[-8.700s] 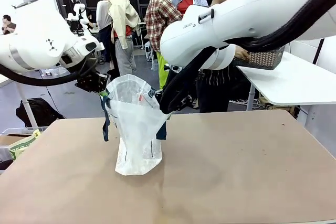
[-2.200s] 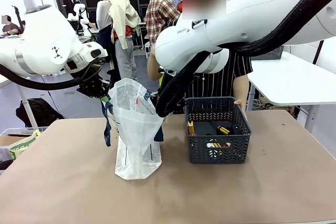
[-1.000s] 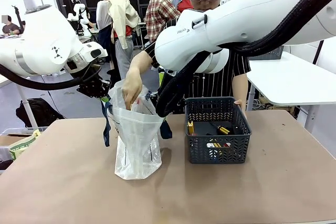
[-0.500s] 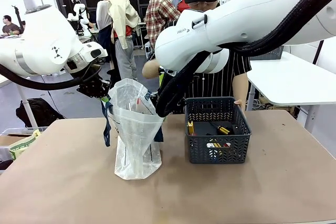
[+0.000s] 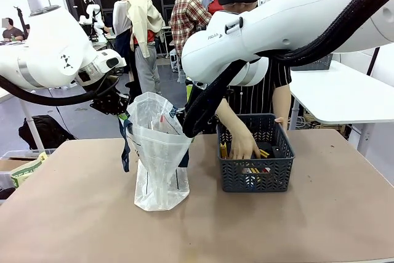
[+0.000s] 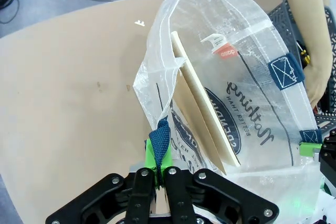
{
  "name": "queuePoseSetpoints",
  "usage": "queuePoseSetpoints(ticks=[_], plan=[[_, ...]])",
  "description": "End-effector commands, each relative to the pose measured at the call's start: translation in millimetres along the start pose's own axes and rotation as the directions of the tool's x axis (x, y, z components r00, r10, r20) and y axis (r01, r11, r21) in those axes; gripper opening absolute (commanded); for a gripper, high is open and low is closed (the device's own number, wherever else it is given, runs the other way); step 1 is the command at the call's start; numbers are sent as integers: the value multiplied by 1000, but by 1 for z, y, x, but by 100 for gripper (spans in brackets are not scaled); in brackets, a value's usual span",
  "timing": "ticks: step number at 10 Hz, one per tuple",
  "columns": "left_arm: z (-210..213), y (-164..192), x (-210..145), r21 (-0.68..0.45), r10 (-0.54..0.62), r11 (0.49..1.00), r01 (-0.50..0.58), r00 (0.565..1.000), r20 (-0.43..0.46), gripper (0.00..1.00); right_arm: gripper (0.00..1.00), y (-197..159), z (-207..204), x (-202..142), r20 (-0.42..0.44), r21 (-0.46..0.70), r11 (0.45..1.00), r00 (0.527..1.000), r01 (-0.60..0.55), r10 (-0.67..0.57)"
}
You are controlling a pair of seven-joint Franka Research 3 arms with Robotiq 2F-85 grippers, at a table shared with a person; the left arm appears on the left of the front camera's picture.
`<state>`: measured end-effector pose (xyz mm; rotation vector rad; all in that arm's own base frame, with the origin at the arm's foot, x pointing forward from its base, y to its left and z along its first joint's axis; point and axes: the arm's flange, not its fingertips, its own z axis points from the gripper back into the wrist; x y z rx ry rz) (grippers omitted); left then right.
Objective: Transfer purchased items from the store into the shopping bag.
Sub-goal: Move the Reusable shopping bag to the right side of the table.
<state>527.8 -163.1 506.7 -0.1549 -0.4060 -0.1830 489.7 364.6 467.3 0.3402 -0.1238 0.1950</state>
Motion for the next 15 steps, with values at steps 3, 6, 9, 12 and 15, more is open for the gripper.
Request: queuePoseSetpoints(ticks=[3,6,9,12,15], plan=[[2,1,-2,2,-1,1000,1,1000,-1,0,0,0,1,0,3,7,1000,1000,4,-4],[2,1,-2,2,-1,1000,1,1000,-1,0,0,0,1,0,3,7,1000,1000,4,-4],[2,1,-2,2,-1,1000,1,1000,-1,0,0,0,1,0,3,7,1000,1000,4,-4],[2,1,-2,2,-1,1000,1,1000,-1,0,0,0,1,0,3,7,1000,1000,4,-4],[2,1,-2,2,-1,1000,1,1000,-1,0,0,0,1,0,3,7,1000,1000,4,-4]])
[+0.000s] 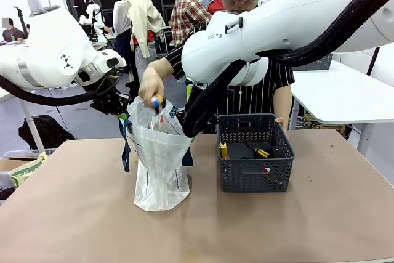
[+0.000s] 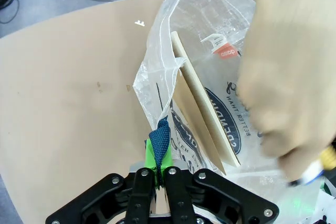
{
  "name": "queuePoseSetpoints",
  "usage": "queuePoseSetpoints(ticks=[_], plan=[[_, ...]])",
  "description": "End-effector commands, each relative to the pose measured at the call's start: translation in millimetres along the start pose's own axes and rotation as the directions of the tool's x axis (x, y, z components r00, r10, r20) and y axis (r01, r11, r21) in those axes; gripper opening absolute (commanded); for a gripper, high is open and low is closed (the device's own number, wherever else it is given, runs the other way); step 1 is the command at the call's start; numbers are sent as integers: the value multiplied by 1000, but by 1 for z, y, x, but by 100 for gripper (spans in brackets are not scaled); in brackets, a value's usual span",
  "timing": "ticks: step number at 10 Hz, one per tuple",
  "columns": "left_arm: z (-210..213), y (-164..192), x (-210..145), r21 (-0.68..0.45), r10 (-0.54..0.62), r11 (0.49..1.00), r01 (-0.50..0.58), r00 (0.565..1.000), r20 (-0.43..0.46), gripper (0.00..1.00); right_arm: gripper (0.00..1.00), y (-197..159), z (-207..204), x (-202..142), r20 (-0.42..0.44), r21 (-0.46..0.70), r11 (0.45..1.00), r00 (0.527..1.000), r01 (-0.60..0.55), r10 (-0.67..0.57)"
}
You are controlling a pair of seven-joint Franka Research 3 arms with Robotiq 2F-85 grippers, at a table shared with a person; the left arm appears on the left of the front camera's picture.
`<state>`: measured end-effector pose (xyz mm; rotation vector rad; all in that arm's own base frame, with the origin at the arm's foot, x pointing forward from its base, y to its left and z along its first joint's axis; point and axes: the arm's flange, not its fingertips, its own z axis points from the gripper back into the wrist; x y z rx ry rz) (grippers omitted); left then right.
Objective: Transfer purchased items from the store into the shopping bag.
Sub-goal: Move the Reusable shopping bag to the right side of the table.
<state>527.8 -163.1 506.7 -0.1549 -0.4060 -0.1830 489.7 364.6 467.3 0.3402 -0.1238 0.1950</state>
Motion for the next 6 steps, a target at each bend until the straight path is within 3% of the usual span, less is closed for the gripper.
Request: queuePoseSetpoints(ticks=[1,6], plan=[[2,1,-2,2,-1,1000,1,1000,-1,0,0,0,1,0,3,7,1000,1000,4,-4],[2,1,-2,2,-1,1000,1,1000,-1,0,0,0,1,0,3,7,1000,1000,4,-4]])
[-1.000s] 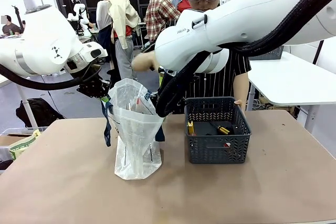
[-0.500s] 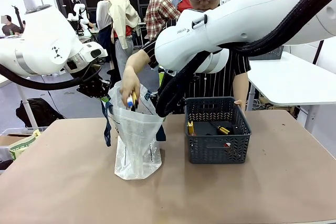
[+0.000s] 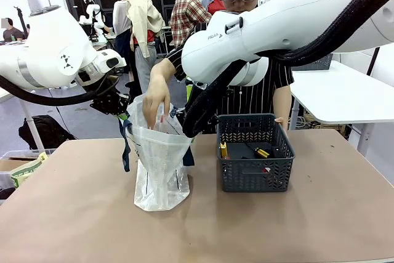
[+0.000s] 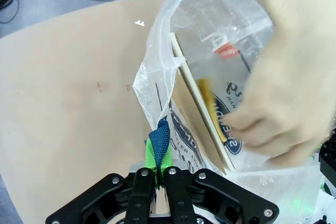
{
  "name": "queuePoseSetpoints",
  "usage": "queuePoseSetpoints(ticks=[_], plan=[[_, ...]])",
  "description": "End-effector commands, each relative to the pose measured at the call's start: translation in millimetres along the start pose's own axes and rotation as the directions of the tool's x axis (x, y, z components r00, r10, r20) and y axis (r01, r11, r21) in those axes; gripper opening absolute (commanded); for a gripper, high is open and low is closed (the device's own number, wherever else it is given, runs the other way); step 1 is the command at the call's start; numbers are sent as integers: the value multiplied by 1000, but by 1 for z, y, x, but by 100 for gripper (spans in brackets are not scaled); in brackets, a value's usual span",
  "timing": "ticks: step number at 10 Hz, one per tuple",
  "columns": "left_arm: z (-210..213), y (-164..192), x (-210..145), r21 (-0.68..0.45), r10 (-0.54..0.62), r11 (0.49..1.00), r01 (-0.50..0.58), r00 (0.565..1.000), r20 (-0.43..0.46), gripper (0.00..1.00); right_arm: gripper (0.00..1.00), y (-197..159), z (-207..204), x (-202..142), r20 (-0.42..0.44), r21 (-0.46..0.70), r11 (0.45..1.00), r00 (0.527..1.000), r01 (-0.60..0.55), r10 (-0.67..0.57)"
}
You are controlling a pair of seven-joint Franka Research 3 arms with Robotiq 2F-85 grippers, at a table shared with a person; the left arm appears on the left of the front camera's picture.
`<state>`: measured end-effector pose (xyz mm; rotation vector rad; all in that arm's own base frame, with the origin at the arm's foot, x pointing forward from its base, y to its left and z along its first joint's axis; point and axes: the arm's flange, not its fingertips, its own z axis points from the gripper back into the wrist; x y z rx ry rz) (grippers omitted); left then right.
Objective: Transfer purchased items from the store into the shopping bag.
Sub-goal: Move the Reusable shopping bag to the right side of the table.
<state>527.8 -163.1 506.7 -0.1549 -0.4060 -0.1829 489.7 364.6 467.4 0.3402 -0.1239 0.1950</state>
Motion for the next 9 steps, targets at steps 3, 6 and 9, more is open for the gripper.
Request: queuePoseSetpoints(ticks=[3,6,9], plan=[[2,1,-2,2,-1,1000,1,1000,-1,0,0,0,1,0,3,7,1000,1000,4,-4],[2,1,-2,2,-1,1000,1,1000,-1,0,0,0,1,0,3,7,1000,1000,4,-4],[2,1,-2,2,-1,1000,1,1000,-1,0,0,0,1,0,3,7,1000,1000,4,-4]])
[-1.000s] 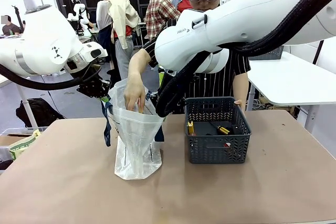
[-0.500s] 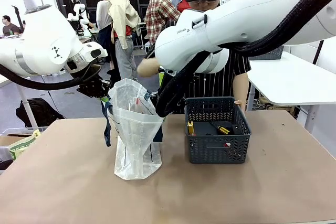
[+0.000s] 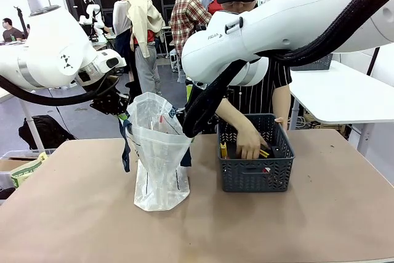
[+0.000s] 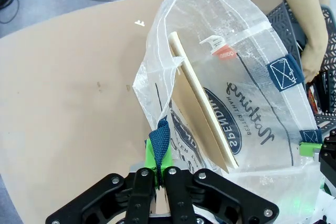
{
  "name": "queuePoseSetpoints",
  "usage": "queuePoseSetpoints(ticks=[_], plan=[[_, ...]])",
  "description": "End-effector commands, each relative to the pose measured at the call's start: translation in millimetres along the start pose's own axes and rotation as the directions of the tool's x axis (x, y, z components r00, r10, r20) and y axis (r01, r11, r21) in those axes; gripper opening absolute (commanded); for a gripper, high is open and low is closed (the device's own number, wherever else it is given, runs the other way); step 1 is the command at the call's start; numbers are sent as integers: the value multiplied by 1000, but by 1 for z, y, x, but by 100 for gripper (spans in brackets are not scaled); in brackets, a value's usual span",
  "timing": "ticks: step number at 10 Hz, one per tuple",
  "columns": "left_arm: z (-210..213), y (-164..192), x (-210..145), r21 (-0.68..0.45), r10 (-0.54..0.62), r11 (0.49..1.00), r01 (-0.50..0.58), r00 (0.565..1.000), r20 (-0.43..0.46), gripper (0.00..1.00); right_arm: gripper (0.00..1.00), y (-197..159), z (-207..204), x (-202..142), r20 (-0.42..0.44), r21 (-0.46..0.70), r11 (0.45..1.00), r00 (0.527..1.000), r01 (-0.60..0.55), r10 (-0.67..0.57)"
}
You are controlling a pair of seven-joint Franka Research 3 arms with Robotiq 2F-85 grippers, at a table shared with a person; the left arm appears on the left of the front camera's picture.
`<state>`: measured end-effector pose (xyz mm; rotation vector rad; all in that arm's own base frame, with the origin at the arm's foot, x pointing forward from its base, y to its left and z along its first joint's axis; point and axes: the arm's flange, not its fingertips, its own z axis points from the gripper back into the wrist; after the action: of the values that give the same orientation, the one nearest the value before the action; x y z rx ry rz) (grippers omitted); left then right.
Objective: Transfer purchased items from the store into the shopping bag.
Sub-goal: Move the Reusable shopping bag to the right side of the table.
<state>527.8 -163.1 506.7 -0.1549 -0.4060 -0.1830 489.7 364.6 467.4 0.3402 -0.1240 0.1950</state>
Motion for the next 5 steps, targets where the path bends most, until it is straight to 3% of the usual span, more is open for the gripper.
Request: queuePoseSetpoints(ticks=[1,5], plan=[[2,1,-2,2,-1,1000,1,1000,-1,0,0,0,1,0,3,7,1000,1000,4,-4],[2,1,-2,2,-1,1000,1,1000,-1,0,0,0,1,0,3,7,1000,1000,4,-4]])
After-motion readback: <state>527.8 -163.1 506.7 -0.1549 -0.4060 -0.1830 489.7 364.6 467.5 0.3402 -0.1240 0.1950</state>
